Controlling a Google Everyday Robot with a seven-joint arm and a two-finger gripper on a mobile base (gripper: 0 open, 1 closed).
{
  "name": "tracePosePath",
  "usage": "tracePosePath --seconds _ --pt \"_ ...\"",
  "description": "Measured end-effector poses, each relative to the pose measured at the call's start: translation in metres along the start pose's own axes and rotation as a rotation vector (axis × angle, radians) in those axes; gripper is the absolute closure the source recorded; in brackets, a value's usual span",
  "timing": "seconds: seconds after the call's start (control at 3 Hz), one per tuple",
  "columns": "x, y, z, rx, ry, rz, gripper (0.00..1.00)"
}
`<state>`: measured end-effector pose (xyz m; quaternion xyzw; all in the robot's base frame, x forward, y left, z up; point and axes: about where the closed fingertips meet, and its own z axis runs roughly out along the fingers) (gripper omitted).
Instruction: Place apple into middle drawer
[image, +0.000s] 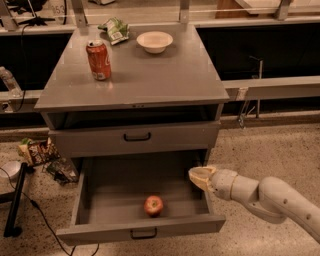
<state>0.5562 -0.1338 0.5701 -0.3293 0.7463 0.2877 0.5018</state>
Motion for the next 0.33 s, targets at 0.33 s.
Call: tracePosePath --seconds 0.33 --pt "-0.0251 0.011 -0.0197 0.027 -0.071 0.016 0.65"
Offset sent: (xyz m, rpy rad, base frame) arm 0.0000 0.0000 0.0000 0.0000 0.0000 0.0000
